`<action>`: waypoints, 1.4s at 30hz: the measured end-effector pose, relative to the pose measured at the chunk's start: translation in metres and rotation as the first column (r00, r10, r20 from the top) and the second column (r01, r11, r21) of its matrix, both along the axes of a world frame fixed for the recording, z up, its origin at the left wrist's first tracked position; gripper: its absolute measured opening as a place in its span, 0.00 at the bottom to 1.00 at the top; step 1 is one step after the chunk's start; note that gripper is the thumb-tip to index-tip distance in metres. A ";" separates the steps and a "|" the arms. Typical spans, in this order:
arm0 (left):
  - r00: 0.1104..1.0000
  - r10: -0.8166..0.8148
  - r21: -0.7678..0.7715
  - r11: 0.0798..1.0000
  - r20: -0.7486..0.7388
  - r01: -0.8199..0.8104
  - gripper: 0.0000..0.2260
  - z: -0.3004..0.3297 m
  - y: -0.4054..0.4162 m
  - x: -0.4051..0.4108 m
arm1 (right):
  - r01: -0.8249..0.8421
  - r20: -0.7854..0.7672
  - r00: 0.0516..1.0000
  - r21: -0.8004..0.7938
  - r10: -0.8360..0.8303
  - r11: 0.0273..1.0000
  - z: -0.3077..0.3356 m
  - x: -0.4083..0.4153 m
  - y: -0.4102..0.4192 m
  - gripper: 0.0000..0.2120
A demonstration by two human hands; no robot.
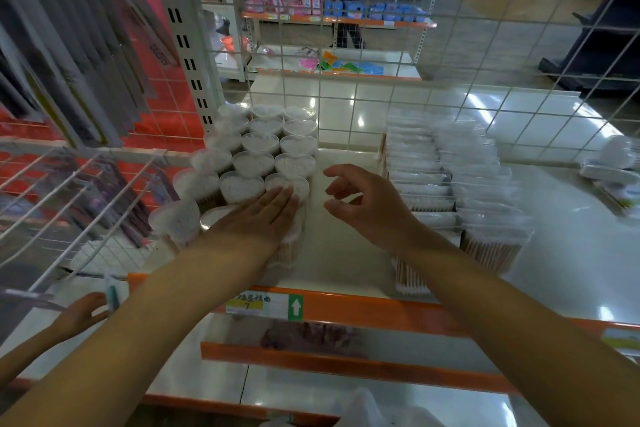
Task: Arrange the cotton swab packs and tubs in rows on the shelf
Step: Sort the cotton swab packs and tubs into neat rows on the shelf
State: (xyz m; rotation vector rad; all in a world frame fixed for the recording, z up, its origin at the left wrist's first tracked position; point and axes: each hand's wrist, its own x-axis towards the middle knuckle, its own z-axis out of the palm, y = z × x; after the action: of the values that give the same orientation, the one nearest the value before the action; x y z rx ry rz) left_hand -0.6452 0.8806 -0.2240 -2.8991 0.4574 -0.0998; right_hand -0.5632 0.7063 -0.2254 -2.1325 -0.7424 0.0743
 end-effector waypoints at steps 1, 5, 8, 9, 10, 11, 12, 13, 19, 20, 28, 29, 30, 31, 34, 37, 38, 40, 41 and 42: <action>1.000 0.006 -0.002 1.000 -0.012 -0.006 0.43 0.000 0.001 -0.001 | -0.006 0.010 1.000 -0.005 0.006 1.000 0.000 -0.001 0.000 0.20; 0.999 -0.020 -0.114 0.993 0.029 0.023 0.41 -0.004 0.004 -0.003 | -0.018 0.052 0.998 -0.027 0.019 0.999 0.003 -0.002 0.001 0.20; 0.996 -0.026 -0.181 0.984 -0.081 0.011 0.35 0.012 -0.005 -0.002 | -0.023 0.116 0.993 -0.065 0.030 0.998 0.008 -0.004 -0.002 0.19; 0.992 -0.002 -0.191 0.981 -0.125 -0.022 0.35 0.017 -0.009 0.001 | -0.029 0.142 0.989 -0.085 0.041 0.996 0.010 -0.005 -0.004 0.19; 0.992 0.011 -0.216 0.976 -0.128 -0.038 0.35 0.022 -0.014 0.005 | -0.035 0.172 0.984 -0.109 0.054 0.993 0.012 -0.007 -0.006 0.19; 0.994 0.011 -0.249 0.968 -0.113 -0.039 0.35 0.027 -0.020 0.008 | -0.037 0.203 0.977 -0.137 0.065 0.990 0.014 -0.008 -0.009 0.20; 0.994 0.004 -0.269 0.963 -0.105 -0.033 0.35 0.029 -0.026 0.011 | -0.031 0.231 0.970 -0.167 0.069 0.986 0.015 -0.008 -0.012 0.20; 0.995 -0.007 -0.276 0.961 -0.102 -0.022 0.34 0.031 -0.032 0.014 | -0.016 0.254 0.965 -0.189 0.065 0.982 0.016 -0.008 -0.017 0.20; 0.997 -0.023 -0.295 0.955 -0.070 0.001 0.30 0.040 -0.068 0.028 | 0.047 0.284 0.959 -0.212 0.016 0.976 0.021 0.000 -0.056 0.20; 0.998 -0.029 -0.293 0.956 -0.061 0.010 0.29 0.039 -0.074 0.030 | 0.056 0.280 0.960 -0.194 0.001 0.979 0.021 0.002 -0.064 0.20; 0.997 -0.071 -0.313 0.948 -0.016 0.063 0.26 0.036 -0.142 0.049 | 0.142 0.175 0.977 -0.122 -0.119 0.982 0.009 0.012 -0.140 0.19; 0.998 -0.064 -0.299 0.952 -0.003 0.060 0.25 0.036 -0.152 0.052 | 0.150 0.180 0.975 -0.114 -0.128 0.982 0.009 0.014 -0.150 0.19; 0.998 -0.066 -0.284 0.957 0.005 0.065 0.24 0.037 -0.163 0.054 | 0.159 0.186 0.973 -0.107 -0.137 0.981 0.010 0.016 -0.162 0.19; 0.998 -0.063 -0.283 0.957 0.020 0.066 0.23 0.040 -0.175 0.057 | 0.170 0.187 0.971 -0.098 -0.149 0.981 0.010 0.018 -0.175 0.19; 0.997 -0.075 -0.391 0.918 -0.007 0.066 0.21 0.042 -0.211 0.065 | 0.202 0.180 0.966 -0.074 -0.186 0.977 0.011 0.025 -0.214 0.18; 0.996 -0.083 -0.365 0.926 0.045 0.094 0.22 0.038 -0.246 0.070 | 0.221 0.174 0.963 -0.065 -0.207 0.973 0.006 0.033 -0.253 0.18; 0.997 -0.081 -0.387 0.919 0.016 0.081 0.23 0.039 -0.259 0.072 | 0.227 0.175 0.961 -0.064 -0.213 0.972 0.004 0.036 -0.265 0.18; 0.997 -0.077 -0.415 0.907 -0.004 0.068 0.23 0.035 -0.285 0.075 | 0.234 0.181 0.959 -0.068 -0.219 0.970 0.000 0.043 -0.288 0.17; 0.996 -0.081 -0.404 0.913 -0.022 0.065 0.24 0.033 -0.296 0.078 | 0.236 0.182 0.958 -0.065 -0.221 0.970 -0.001 0.046 -0.299 0.17; 0.996 -0.082 -0.384 0.921 -0.038 0.061 0.24 0.032 -0.308 0.080 | 0.238 0.182 0.957 -0.059 -0.224 0.970 -0.002 0.050 -0.310 0.17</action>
State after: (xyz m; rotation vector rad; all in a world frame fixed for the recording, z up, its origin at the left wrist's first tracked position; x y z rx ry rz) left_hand -0.5648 0.5728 -0.1922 -3.2749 0.6159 -0.1376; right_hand -0.5134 0.3963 -0.2275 -2.3098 -0.5921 -0.2137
